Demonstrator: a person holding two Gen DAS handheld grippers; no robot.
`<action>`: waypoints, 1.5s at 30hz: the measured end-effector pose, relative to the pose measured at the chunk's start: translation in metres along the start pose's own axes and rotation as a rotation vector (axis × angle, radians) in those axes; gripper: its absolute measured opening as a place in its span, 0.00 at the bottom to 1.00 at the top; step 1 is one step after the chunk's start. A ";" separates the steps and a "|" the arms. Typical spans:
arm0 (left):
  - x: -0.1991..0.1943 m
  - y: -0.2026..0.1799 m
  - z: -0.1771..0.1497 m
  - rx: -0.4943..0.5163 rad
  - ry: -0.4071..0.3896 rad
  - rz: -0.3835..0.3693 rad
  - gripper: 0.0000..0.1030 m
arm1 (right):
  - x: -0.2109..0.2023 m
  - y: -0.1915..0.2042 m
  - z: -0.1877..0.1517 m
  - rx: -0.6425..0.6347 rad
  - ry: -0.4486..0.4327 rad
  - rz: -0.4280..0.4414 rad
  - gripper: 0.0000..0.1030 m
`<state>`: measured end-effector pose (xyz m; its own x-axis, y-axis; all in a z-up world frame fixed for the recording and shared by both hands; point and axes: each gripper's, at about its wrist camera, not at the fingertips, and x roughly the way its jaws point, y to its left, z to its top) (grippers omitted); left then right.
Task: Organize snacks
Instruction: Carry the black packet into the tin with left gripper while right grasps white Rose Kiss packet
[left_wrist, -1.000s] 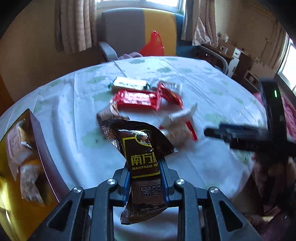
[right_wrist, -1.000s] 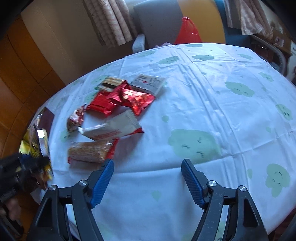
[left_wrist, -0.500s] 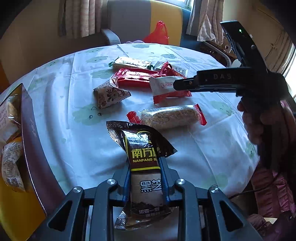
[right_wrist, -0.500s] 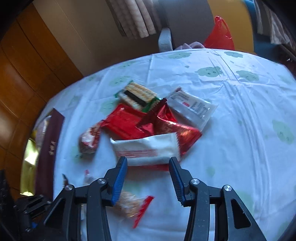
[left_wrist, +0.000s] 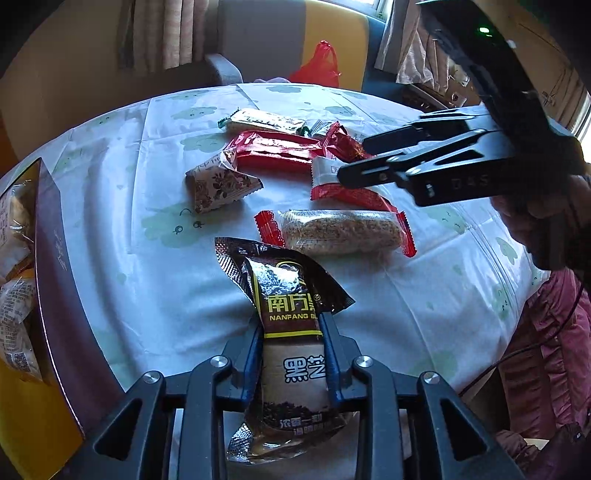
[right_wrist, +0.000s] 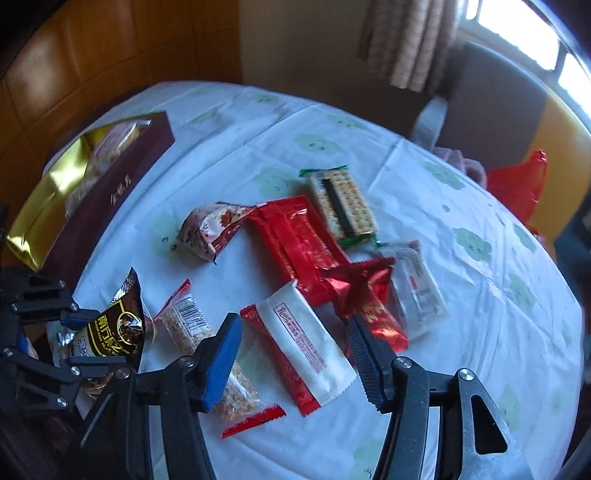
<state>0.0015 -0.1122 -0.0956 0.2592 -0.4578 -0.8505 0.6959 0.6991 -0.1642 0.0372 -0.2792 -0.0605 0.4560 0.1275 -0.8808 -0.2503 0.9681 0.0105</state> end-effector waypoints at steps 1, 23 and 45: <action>0.000 0.000 0.000 0.001 0.000 0.000 0.29 | 0.005 0.000 0.001 -0.012 0.014 0.008 0.57; -0.053 0.007 0.010 -0.026 -0.149 -0.033 0.26 | 0.031 0.005 -0.018 0.045 0.018 -0.041 0.32; -0.097 0.149 -0.035 -0.430 -0.210 0.125 0.31 | 0.028 0.004 -0.030 0.117 -0.058 -0.069 0.32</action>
<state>0.0565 0.0555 -0.0553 0.4829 -0.4259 -0.7651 0.3234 0.8987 -0.2962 0.0236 -0.2777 -0.0991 0.5179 0.0690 -0.8526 -0.1168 0.9931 0.0093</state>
